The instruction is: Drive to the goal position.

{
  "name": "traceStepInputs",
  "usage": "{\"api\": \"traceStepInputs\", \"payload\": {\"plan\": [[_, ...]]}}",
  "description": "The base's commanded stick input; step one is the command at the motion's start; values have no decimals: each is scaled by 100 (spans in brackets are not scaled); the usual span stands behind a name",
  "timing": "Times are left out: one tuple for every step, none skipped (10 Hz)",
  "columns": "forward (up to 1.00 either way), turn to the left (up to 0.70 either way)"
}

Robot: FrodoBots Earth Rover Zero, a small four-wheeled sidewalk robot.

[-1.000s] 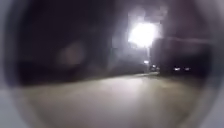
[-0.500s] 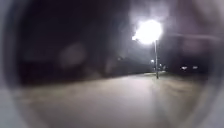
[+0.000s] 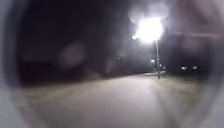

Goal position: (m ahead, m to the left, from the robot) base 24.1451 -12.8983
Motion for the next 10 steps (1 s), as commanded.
{"api": "traceStepInputs", "payload": {"plan": [[70, -34], [70, -35], [70, 0], [70, 0], [70, 0], [70, 0], [70, 0], [70, 0], [70, 0], [70, 0]]}}
